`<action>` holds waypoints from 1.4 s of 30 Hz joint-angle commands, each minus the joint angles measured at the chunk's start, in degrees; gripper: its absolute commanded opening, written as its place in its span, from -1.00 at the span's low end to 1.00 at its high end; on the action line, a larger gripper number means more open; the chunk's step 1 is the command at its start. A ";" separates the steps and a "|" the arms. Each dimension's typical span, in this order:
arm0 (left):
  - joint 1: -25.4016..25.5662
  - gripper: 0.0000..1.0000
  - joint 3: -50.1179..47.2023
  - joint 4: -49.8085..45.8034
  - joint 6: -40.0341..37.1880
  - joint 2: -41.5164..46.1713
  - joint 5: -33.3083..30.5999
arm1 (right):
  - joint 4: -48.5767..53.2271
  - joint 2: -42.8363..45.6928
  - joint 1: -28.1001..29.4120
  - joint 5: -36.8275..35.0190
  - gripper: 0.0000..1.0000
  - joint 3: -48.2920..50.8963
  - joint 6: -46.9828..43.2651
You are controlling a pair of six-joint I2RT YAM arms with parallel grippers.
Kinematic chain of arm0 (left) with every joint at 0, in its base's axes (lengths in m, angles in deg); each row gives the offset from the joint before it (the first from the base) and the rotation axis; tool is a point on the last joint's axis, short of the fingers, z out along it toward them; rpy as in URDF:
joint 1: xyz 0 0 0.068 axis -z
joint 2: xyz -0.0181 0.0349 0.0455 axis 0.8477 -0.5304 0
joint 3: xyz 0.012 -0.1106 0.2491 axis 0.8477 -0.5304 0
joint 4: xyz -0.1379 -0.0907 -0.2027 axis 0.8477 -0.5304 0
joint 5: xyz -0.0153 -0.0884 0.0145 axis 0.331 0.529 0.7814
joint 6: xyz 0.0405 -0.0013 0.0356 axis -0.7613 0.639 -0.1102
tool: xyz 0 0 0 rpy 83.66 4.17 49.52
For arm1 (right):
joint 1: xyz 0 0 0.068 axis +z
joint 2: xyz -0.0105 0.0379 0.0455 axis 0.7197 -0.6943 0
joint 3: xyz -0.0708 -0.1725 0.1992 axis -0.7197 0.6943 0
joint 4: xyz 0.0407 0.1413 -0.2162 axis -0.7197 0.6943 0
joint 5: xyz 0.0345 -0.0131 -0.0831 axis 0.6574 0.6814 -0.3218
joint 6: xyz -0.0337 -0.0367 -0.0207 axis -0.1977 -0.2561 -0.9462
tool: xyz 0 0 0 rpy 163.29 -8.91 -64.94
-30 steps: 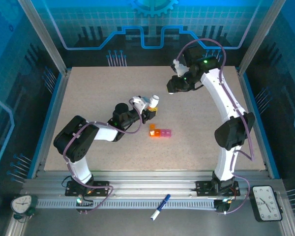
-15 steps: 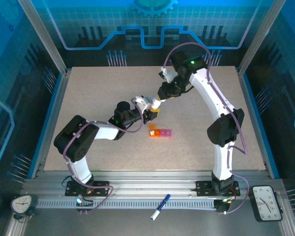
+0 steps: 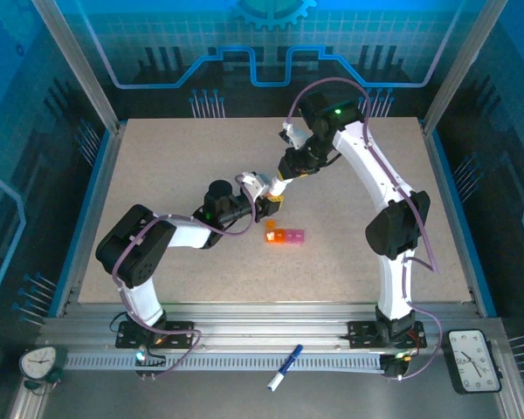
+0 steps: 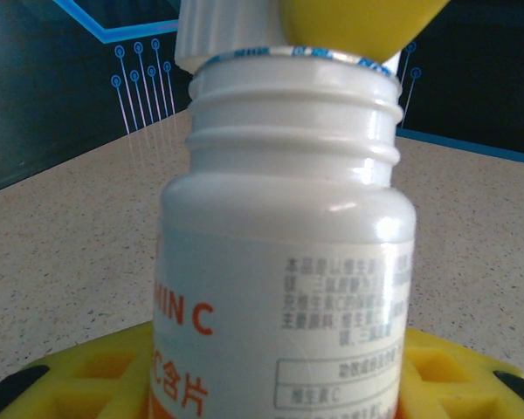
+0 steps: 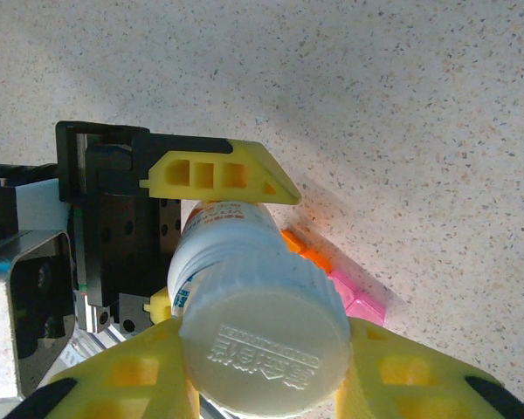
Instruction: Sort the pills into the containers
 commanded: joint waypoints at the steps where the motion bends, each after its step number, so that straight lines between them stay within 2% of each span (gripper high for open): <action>1: 0.50 -1.00 2.03 1.28 -2.08 0.91 1.90 | 2.28 -0.53 1.22 2.91 -0.31 -0.06 -1.41; 19: 0.49 -1.00 2.18 0.99 -2.71 1.36 2.36 | 2.64 0.86 0.49 11.00 -0.30 2.15 -3.30; 31: 0.39 -1.00 2.35 0.66 -2.81 2.20 2.24 | 1.63 3.60 -2.39 8.74 -0.31 6.04 -3.13; 42: 0.41 -1.00 2.39 0.25 -2.70 3.28 2.81 | -0.81 2.14 -3.18 9.72 -0.35 6.51 -1.06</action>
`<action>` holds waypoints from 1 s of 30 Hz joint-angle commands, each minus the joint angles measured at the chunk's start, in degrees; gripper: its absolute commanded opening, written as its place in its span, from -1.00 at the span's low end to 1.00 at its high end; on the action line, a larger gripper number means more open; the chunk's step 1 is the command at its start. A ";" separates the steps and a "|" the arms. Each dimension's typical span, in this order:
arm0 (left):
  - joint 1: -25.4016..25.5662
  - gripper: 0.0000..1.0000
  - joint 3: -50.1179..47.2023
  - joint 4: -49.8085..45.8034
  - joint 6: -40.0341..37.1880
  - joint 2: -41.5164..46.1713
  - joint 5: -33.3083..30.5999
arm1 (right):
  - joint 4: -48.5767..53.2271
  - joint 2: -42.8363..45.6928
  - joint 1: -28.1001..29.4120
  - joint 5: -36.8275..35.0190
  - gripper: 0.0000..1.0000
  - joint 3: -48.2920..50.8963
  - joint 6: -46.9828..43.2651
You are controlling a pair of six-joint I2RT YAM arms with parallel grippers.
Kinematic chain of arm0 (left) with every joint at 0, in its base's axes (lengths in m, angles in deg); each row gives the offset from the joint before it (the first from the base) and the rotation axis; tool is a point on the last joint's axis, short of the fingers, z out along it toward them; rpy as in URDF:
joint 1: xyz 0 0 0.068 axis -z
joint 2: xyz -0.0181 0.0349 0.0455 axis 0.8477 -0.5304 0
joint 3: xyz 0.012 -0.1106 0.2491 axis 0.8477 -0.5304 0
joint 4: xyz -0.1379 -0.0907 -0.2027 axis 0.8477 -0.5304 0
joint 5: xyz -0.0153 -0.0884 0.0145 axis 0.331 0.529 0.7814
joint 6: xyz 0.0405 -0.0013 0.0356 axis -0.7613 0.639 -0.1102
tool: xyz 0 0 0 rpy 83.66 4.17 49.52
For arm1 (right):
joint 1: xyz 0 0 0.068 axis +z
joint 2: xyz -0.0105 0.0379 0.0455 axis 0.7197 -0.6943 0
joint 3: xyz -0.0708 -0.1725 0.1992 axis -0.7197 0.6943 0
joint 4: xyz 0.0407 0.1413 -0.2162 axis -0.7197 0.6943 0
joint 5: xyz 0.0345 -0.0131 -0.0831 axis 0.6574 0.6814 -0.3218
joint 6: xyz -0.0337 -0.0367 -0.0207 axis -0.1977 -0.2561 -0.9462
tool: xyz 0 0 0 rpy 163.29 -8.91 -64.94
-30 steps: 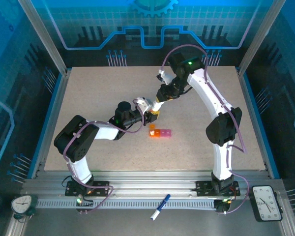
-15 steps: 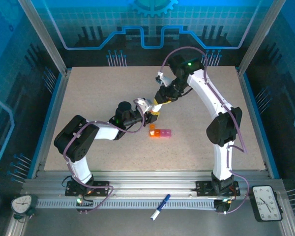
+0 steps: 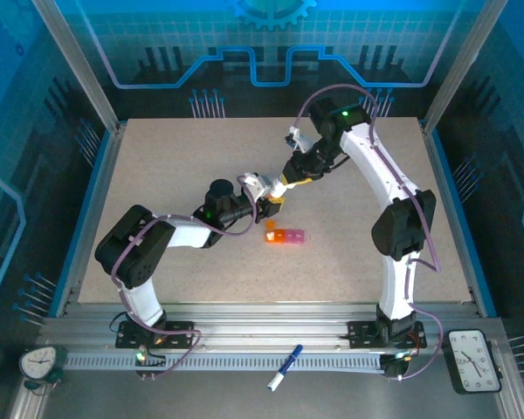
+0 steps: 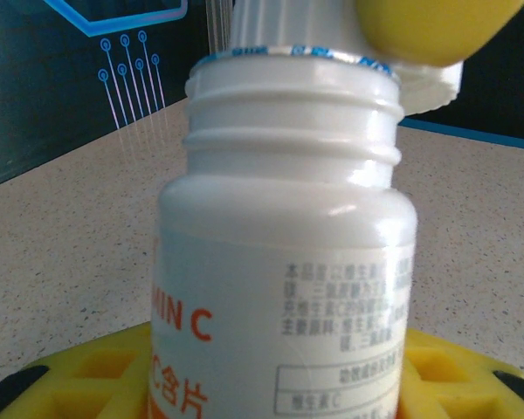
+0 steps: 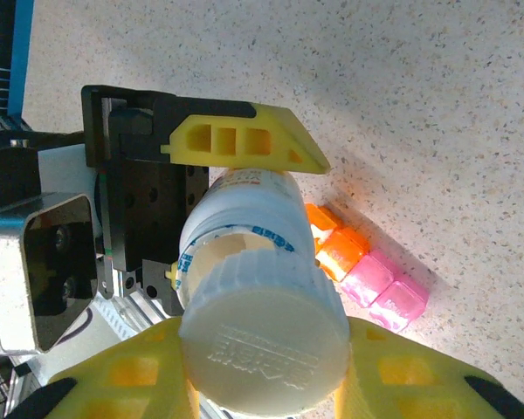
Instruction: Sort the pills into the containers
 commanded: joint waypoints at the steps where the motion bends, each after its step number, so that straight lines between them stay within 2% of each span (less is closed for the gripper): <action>1: 0.30 -1.00 1.90 2.59 -0.94 2.97 1.78 | -0.27 -0.02 0.03 1.29 -0.36 -0.33 1.21; 12: 0.35 -1.00 2.40 2.36 -0.79 3.01 2.36 | 0.06 -1.42 2.40 2.16 -0.36 -2.05 1.43; 30: 0.46 -1.00 2.88 0.96 -0.94 4.16 2.90 | -0.53 -3.18 2.45 1.38 -0.35 -1.97 2.39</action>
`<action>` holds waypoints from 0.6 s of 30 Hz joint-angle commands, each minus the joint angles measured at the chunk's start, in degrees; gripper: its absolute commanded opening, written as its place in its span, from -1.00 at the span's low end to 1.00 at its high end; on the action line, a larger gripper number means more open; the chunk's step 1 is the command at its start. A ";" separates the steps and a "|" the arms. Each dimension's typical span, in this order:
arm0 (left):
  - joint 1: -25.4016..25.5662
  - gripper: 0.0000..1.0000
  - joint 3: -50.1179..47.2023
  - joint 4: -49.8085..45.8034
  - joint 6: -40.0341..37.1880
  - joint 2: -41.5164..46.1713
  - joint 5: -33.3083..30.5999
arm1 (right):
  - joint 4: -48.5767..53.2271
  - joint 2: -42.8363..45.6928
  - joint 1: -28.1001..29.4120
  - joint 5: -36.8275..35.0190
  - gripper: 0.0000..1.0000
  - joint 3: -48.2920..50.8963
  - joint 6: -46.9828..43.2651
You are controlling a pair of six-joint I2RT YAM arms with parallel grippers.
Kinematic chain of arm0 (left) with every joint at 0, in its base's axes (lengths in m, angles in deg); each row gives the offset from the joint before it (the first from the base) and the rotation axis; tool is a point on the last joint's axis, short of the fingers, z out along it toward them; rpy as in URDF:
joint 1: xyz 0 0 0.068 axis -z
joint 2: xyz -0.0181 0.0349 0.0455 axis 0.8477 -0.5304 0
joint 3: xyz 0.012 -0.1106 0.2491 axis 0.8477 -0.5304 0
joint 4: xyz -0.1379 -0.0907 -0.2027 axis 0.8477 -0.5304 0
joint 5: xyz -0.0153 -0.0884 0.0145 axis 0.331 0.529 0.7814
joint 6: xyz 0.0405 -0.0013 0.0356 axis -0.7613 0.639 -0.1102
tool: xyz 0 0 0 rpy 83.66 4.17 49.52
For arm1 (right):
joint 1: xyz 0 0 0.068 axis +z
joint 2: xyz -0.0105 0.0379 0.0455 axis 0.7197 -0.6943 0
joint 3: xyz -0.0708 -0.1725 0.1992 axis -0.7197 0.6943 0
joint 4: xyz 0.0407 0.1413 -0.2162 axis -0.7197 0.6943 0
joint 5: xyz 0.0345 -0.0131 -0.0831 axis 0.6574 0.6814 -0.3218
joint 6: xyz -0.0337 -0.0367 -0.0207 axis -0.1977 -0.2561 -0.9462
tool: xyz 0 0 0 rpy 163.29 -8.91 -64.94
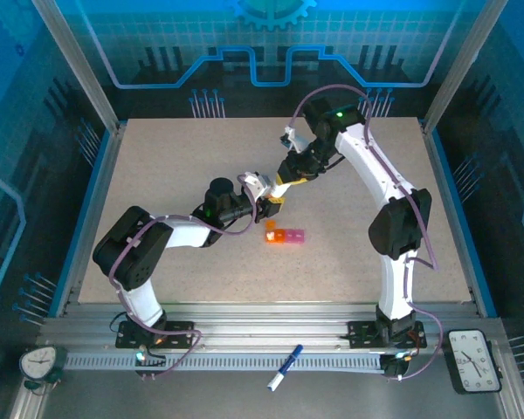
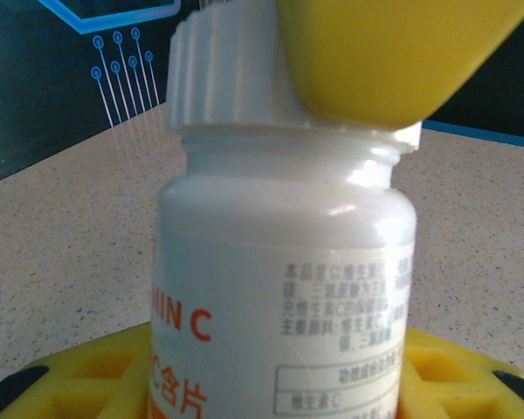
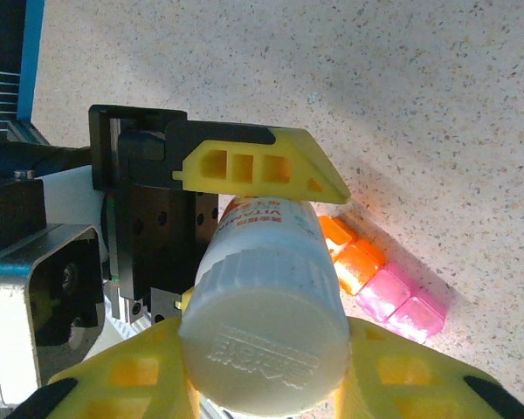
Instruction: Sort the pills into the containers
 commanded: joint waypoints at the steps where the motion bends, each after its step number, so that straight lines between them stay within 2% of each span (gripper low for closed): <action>1: 0.50 -1.00 2.64 3.33 -0.59 3.02 2.09 | 0.34 -1.88 1.30 0.80 -0.35 -0.84 1.07; 9: 0.60 -1.00 3.43 2.88 -0.33 2.40 2.06 | -1.42 -2.67 2.84 -0.86 -0.31 0.99 3.72; 18: 0.59 -1.00 2.90 3.16 0.04 2.14 1.02 | -6.14 -0.16 2.77 -1.16 -0.14 4.44 7.61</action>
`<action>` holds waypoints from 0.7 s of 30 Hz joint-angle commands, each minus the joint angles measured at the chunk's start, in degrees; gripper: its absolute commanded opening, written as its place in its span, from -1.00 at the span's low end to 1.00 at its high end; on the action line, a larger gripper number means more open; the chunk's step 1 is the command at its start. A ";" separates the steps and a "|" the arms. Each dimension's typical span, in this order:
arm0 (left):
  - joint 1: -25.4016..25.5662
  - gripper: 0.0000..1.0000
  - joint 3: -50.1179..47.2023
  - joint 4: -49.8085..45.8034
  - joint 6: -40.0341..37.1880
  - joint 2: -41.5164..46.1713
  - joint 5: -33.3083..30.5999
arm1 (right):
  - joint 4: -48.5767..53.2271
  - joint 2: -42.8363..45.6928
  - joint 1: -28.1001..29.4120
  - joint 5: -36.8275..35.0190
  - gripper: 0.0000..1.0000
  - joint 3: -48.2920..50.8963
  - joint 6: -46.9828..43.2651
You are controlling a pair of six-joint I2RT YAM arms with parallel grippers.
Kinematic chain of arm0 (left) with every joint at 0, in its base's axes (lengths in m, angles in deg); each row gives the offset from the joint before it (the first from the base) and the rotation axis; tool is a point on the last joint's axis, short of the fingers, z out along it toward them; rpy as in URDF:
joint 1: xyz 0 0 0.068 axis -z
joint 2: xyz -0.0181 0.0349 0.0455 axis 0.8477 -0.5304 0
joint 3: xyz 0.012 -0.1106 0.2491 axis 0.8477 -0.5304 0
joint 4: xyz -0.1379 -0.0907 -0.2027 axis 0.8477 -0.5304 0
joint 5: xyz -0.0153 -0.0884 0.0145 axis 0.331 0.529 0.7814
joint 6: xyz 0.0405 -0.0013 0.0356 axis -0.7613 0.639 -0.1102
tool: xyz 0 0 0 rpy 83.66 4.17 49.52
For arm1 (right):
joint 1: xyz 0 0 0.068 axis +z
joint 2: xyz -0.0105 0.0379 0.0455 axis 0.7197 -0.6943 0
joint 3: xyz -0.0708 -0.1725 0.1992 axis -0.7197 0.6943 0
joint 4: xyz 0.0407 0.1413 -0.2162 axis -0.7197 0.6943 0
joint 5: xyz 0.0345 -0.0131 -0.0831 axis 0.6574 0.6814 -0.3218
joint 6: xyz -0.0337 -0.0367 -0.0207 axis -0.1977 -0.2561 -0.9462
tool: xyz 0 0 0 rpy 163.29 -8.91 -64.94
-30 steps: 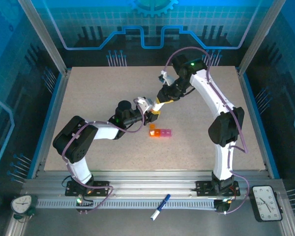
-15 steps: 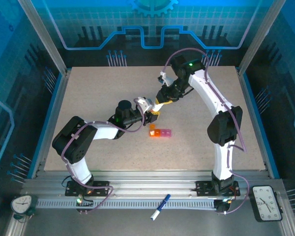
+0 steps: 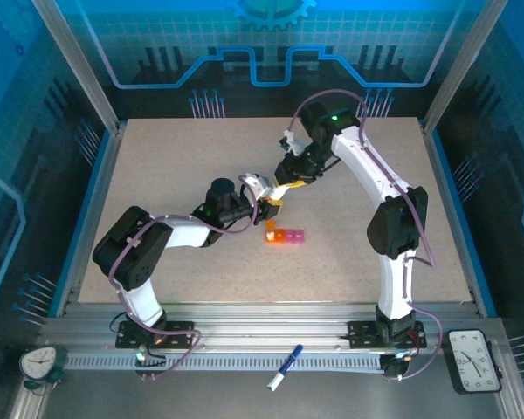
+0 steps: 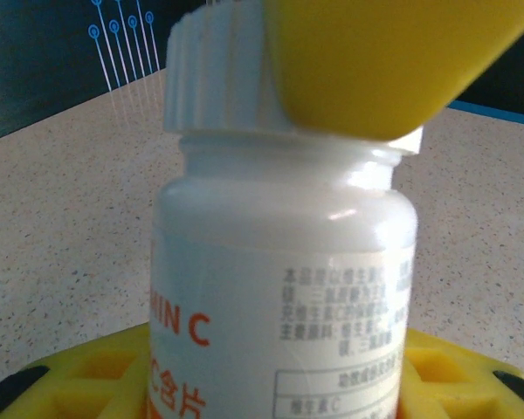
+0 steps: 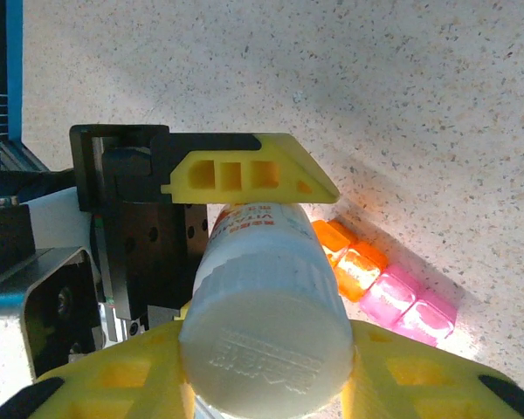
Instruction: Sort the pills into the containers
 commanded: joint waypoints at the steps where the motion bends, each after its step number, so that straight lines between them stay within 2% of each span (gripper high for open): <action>1: 0.65 -1.00 2.77 7.12 0.01 2.10 1.89 | -3.32 0.69 1.89 -0.08 -0.11 1.85 2.50; 11: 0.72 -1.00 2.06 7.49 0.43 1.90 1.39 | -6.00 2.79 0.97 0.15 0.20 1.60 5.02; 21: 0.73 -1.00 1.69 7.50 1.38 1.88 1.77 | -9.53 3.85 -1.19 2.96 0.36 -1.48 8.76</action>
